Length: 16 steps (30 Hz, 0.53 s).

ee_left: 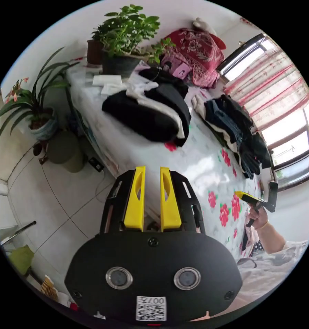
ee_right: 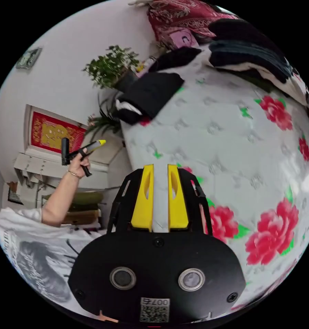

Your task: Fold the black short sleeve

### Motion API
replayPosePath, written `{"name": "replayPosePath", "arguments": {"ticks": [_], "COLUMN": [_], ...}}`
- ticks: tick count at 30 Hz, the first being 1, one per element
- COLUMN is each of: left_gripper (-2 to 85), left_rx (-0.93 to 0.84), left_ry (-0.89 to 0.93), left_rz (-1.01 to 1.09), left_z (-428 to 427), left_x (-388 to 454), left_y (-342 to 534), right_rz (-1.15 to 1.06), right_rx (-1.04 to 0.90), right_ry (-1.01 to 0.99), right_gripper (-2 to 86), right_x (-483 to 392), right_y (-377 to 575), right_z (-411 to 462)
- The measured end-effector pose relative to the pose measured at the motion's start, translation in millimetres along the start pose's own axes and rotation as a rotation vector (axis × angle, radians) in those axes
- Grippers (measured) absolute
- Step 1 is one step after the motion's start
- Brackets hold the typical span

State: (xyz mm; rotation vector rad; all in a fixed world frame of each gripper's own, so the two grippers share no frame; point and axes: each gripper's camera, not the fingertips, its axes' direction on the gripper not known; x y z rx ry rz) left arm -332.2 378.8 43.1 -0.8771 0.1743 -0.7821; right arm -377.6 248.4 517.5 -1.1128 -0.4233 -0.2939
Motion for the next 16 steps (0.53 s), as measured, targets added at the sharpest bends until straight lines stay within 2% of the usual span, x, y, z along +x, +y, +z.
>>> {"name": "replayPosePath", "arguments": {"ticks": [2, 4, 7, 11, 13, 16], "left_gripper": [5.8, 5.9, 6.0, 6.1, 6.2, 6.4], "left_rx": [-0.092, -0.167, -0.277, -0.346, -0.389, -0.44], "left_ry": [0.017, 0.048, 0.05, 0.125, 0.156, 0.142], "left_rz": [0.006, 0.029, 0.231, 0.537, 0.656, 0.793], "left_z": [36, 64, 105, 142, 162, 194], "left_x": [20, 51, 142, 243, 288, 354], "left_y": [50, 91, 131, 146, 156, 181], "right_rz": [0.038, 0.039, 0.029, 0.102, 0.092, 0.226], "right_rx": [-0.21, -0.345, -0.443, -0.488, -0.352, -0.215], "right_ry": [0.208, 0.328, 0.518, 0.533, 0.548, 0.4], "right_gripper": [3.7, 3.3, 2.4, 0.7, 0.5, 0.7], "right_x": [28, 36, 30, 25, 17, 29], "right_y": [78, 138, 218, 272, 281, 294], "right_z": [20, 21, 5, 12, 4, -19]}}
